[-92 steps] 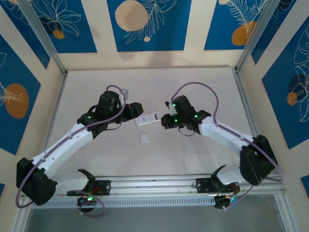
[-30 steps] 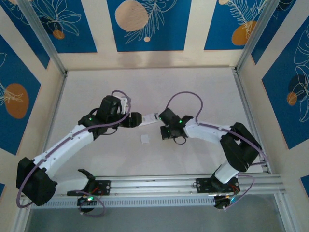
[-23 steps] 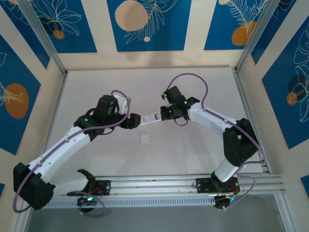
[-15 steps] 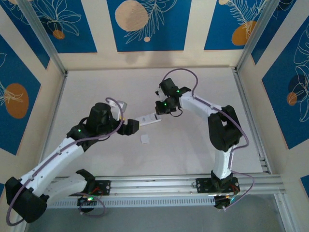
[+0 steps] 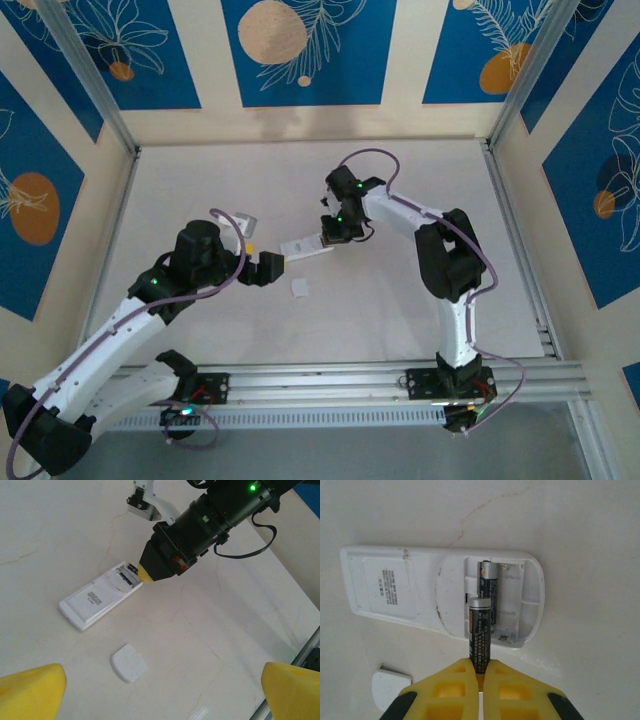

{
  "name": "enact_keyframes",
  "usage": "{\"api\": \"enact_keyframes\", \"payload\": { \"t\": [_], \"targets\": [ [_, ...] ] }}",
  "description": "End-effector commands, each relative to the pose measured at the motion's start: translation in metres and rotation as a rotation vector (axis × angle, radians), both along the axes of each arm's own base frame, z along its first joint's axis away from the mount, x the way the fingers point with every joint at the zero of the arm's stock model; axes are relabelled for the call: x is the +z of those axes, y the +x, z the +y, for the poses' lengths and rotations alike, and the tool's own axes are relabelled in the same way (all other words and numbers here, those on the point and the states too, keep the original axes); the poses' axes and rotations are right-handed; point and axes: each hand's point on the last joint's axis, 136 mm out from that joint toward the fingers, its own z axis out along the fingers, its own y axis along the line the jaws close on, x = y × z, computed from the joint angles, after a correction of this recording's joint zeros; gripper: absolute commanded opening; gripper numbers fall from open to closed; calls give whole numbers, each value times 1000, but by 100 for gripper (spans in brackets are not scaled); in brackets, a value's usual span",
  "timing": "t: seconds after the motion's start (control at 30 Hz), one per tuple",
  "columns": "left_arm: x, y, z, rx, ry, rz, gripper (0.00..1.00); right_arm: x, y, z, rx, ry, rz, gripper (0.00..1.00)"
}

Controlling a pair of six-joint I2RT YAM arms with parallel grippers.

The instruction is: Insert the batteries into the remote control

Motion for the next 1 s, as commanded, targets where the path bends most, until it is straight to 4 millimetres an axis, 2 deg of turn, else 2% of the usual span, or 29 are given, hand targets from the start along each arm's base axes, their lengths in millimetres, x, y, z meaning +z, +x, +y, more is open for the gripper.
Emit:
{"api": "enact_keyframes", "payload": {
  "t": [0.0,0.27,0.57,0.73,0.97],
  "targets": [
    [-2,3,2,13,4,-9,100,-6,1,3,-21,-9,33,9],
    [-4,3,5,23,15,-2,100,-18,5,0,-43,-40,51,9],
    [-7,5,4,29,19,7,100,-24,5,3,-47,-40,64,9],
    [-8,5,5,31,22,8,100,-23,6,4,-43,-45,69,14],
    [-12,6,5,34,26,15,100,-12,10,9,-33,-33,47,20]
  ]
}}
